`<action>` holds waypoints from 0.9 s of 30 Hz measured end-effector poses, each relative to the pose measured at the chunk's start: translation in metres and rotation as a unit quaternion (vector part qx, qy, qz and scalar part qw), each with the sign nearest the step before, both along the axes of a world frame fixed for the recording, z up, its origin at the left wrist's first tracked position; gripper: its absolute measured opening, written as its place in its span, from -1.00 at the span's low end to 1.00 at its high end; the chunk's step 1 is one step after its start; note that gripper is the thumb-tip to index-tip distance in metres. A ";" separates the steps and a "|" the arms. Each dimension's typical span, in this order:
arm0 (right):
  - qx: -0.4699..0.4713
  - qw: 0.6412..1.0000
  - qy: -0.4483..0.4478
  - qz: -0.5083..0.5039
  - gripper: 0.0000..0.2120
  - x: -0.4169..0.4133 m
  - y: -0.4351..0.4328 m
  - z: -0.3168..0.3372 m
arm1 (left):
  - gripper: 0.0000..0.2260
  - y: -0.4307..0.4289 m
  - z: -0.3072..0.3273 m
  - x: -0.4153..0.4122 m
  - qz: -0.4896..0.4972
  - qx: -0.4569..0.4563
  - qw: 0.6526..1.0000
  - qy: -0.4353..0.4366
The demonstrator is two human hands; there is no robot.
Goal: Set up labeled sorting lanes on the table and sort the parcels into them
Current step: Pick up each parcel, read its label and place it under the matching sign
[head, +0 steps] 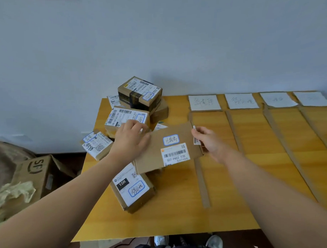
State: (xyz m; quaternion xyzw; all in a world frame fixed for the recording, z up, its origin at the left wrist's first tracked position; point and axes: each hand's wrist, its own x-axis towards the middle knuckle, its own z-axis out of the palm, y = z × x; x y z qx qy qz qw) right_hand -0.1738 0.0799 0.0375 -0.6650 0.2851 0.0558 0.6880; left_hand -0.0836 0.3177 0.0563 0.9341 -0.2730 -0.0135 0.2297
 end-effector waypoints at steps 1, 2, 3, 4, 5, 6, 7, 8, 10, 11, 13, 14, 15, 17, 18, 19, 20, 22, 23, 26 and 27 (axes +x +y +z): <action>0.003 1.000 -0.011 -0.019 -0.89 -0.001 -0.005 0.003 | -0.73 -0.005 0.003 0.001 0.001 -0.002 1.000 -0.012; 0.006 0.999 -0.022 -0.036 -0.88 -0.002 -0.010 0.006 | -0.70 -0.010 0.006 0.002 0.004 -0.006 1.000 -0.018; 0.006 0.998 -0.031 -0.050 -0.87 -0.002 -0.014 0.008 | -0.67 -0.015 0.009 0.003 0.009 -0.013 1.000 -0.020; 0.005 0.997 -0.038 -0.061 -0.86 -0.003 -0.018 0.011 | -0.65 -0.019 0.012 0.004 0.014 -0.021 0.999 -0.022; 0.004 0.997 -0.046 -0.069 -0.86 -0.003 -0.021 0.014 | -0.63 -0.022 0.014 0.006 0.017 -0.028 0.999 -0.023; 0.004 0.996 -0.052 -0.076 -0.86 -0.003 -0.023 0.016 | -0.62 -0.026 0.016 0.007 0.016 -0.034 0.999 -0.023; 0.003 0.995 -0.058 -0.080 -0.85 -0.003 -0.026 0.017 | -0.62 -0.029 0.018 0.008 0.014 -0.038 0.999 -0.022; 0.002 0.995 -0.062 -0.084 -0.83 -0.003 -0.027 0.019 | -0.61 -0.031 0.019 0.010 0.011 -0.040 0.999 -0.021; -0.007 0.994 -0.069 -0.089 -0.80 -0.002 -0.031 0.019 | -0.61 -0.034 0.020 0.013 0.012 -0.039 0.999 -0.020; -0.010 0.993 -0.073 -0.091 -0.82 -0.002 -0.033 0.020 | -0.60 -0.036 0.020 0.015 0.014 -0.039 0.999 -0.019; -0.012 0.991 -0.086 -0.098 -0.85 -0.002 -0.036 0.021 | -0.60 -0.039 0.021 0.018 0.018 -0.046 0.999 -0.018; -0.014 0.991 -0.090 -0.102 -0.85 -0.002 -0.037 0.021 | -0.59 -0.041 0.021 0.019 0.019 -0.051 0.998 -0.015; -0.016 0.990 -0.094 -0.106 -0.84 -0.002 -0.039 0.022 | -0.59 -0.044 0.023 0.021 0.021 -0.057 0.998 -0.011; -0.023 0.988 -0.101 -0.117 -0.84 -0.004 -0.043 0.025 | -0.56 -0.049 0.024 0.024 0.020 -0.079 0.997 0.010; -0.030 0.986 -0.103 -0.127 -0.84 -0.005 -0.047 0.026 | -0.54 -0.054 0.025 0.025 0.018 -0.100 0.995 0.027; -0.035 0.984 -0.105 -0.138 -0.84 -0.007 -0.051 0.028 | -0.52 -0.059 0.028 0.026 0.016 -0.126 0.991 0.046; -0.037 0.982 -0.108 -0.150 -0.83 -0.009 -0.055 0.030 | -0.50 -0.064 0.029 0.026 0.017 -0.157 0.985 0.070; -0.038 0.978 -0.117 -0.169 -0.80 -0.015 -0.066 0.036 | -0.47 -0.080 0.037 0.025 0.024 -0.204 0.971 0.120; -0.040 0.976 -0.122 -0.177 -0.79 -0.018 -0.073 0.040 | -0.46 -0.088 0.042 0.025 0.024 -0.216 0.967 0.134; -0.053 0.970 -0.127 -0.202 -0.75 -0.032 -0.099 0.056 | -0.46 -0.121 0.059 0.024 0.004 -0.225 0.961 0.162; -0.055 0.967 -0.129 -0.213 -0.77 -0.037 -0.109 0.063 | -0.47 -0.134 0.066 0.021 -0.005 -0.227 0.959 0.167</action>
